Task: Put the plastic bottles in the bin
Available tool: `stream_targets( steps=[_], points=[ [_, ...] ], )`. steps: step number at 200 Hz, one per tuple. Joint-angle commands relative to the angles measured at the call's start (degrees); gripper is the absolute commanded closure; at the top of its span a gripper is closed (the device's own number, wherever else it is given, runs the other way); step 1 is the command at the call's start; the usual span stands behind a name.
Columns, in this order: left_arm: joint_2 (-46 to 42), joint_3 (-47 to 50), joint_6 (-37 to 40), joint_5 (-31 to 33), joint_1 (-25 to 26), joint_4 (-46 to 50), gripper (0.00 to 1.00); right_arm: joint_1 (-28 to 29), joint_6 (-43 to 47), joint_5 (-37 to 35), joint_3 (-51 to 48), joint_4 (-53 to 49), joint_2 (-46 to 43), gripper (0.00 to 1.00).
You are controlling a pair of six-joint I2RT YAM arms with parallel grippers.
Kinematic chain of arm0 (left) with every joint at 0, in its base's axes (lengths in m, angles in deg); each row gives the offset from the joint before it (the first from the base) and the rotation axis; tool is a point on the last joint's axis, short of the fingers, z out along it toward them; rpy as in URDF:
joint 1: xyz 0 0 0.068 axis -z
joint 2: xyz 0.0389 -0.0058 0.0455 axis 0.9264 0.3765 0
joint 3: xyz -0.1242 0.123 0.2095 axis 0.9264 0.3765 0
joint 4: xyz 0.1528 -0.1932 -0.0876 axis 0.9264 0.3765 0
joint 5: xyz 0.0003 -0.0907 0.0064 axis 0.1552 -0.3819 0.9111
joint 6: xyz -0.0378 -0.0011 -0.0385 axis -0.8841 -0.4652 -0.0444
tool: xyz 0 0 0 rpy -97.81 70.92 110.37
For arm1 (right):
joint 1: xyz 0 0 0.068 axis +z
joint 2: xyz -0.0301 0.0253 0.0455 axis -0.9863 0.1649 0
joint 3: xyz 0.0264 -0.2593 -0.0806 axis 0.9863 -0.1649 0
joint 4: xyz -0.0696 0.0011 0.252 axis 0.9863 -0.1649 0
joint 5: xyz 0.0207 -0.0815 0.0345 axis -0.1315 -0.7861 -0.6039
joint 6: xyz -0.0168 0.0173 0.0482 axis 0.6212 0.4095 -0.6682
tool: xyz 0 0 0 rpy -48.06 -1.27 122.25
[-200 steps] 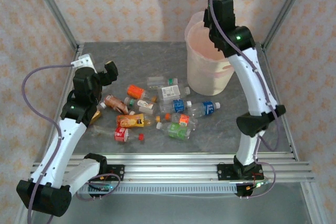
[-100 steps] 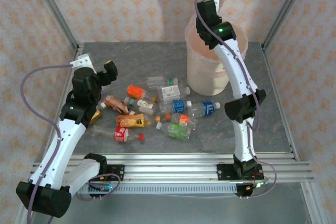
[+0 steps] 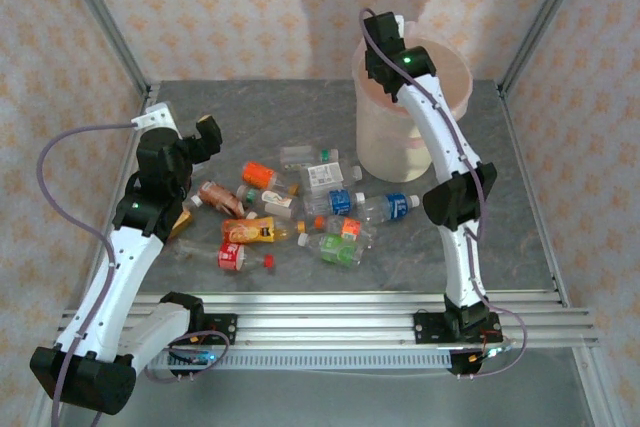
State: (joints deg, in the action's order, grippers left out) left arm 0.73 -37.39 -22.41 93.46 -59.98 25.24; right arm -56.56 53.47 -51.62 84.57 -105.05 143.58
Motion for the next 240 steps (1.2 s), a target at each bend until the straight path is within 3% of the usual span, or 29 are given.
stream_targets(
  steps=[1,85,167,240],
  points=[
    [-0.42,-2.93,-0.78,3.27,0.56,2.81,0.00,-0.02,-0.51,-0.13,-0.19,-1.95,-0.43,0.45],
    [0.46,-4.39,-2.43,6.04,0.54,5.67,0.00,-0.03,0.18,0.17,-0.71,-1.69,-1.26,0.42],
    [3.90,-7.79,-5.69,12.06,0.18,12.07,0.00,-4.22,-2.80,12.14,-0.16,-0.53,1.37,0.46],
    [3.38,-7.27,-7.06,13.32,-0.95,12.40,0.00,-5.04,-2.88,12.87,-0.28,-3.42,4.46,0.45]
  ],
)
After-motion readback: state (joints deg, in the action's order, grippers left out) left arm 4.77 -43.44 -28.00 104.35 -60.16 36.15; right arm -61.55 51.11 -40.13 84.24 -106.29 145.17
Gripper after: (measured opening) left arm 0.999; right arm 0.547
